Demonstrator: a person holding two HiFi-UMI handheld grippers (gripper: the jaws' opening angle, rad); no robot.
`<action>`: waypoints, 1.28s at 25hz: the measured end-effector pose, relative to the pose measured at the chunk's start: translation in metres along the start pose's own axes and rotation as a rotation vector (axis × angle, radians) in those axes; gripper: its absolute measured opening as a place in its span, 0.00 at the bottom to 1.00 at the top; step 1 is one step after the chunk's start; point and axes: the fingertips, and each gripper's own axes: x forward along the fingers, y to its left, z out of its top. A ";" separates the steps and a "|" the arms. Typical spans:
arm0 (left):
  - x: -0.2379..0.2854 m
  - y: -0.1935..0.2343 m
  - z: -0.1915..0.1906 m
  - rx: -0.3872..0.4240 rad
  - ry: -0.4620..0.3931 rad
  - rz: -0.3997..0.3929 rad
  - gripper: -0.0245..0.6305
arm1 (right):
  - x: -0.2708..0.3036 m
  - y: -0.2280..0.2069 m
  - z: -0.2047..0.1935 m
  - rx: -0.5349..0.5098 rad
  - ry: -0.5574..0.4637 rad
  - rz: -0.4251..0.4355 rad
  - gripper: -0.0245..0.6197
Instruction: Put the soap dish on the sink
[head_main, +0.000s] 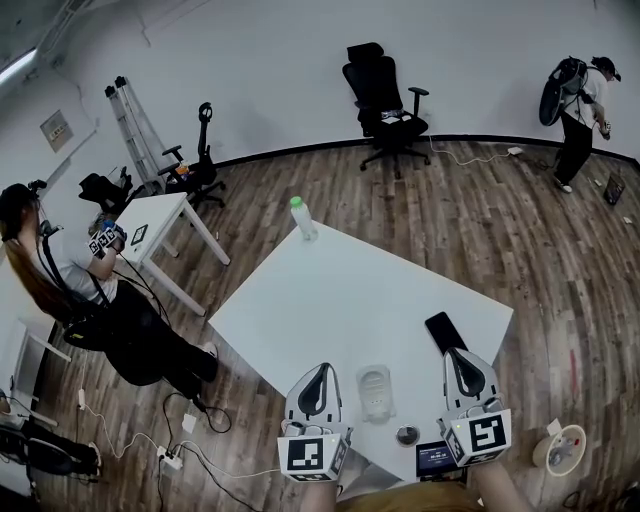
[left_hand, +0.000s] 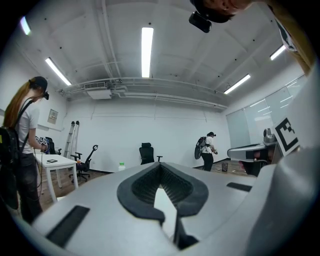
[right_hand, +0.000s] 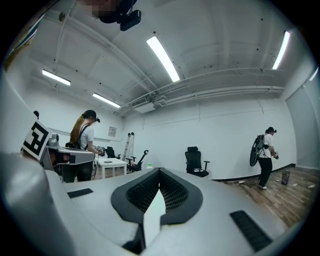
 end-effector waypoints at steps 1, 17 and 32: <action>-0.002 0.000 0.002 -0.002 -0.011 0.001 0.05 | -0.001 0.000 0.001 0.001 -0.004 0.001 0.05; -0.019 0.015 0.002 -0.010 -0.023 0.058 0.05 | -0.007 0.010 0.005 -0.051 0.018 0.017 0.05; -0.012 0.014 -0.004 -0.022 -0.012 0.036 0.05 | -0.004 0.011 0.000 -0.054 0.033 0.027 0.05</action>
